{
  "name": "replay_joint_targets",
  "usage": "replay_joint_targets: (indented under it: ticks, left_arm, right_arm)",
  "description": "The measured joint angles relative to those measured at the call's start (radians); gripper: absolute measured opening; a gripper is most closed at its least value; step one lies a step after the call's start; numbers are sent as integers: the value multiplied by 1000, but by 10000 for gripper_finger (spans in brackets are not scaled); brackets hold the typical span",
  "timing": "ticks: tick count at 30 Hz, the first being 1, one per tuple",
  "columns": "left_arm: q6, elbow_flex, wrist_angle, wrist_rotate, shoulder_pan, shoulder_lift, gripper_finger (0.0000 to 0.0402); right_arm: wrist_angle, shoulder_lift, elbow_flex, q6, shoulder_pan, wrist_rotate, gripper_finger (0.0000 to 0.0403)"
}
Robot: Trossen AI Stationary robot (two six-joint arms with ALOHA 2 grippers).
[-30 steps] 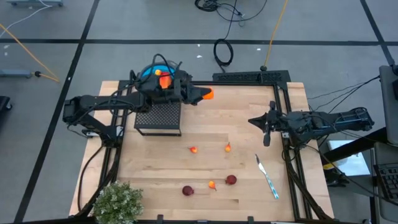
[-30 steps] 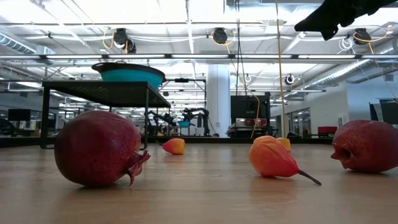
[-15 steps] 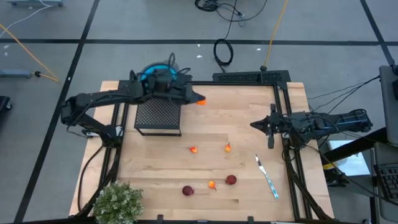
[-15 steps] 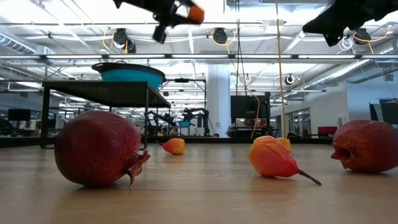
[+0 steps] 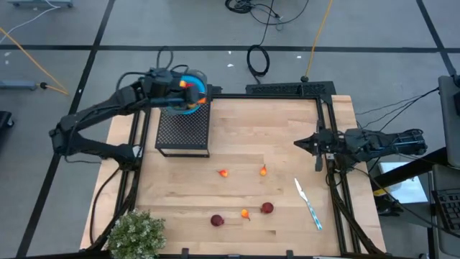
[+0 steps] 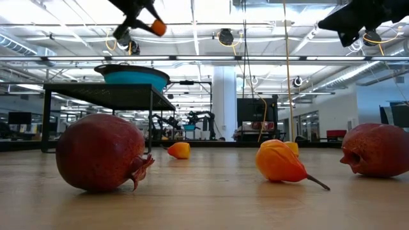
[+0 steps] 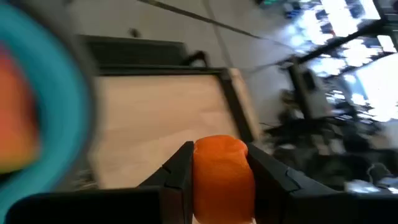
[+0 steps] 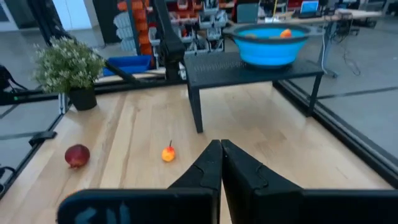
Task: Pick & Place Fruit
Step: Put the orange into the blue strainer bowl on the shelf
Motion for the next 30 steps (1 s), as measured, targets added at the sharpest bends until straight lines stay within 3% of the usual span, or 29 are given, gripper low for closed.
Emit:
replay_joint_targets:
  ticks: [10, 18, 22, 30]
  left_arm:
    - [70, 0, -207, -69, 69, -62, 104]
    - [185, 0, -243, -80, 116, -43, 104]
    - [277, 0, -247, -121, 132, -25, 104]
    - [559, 0, -249, -195, 140, 34, 104]
  right_arm:
    - [-101, -123, 0, 5, 0, 27, 0]
    - [-117, -153, -16, 6, 0, 20, 0]
    - [-38, -153, -96, 6, 0, -31, 0]
    - [113, -153, -226, 6, 0, -29, 0]
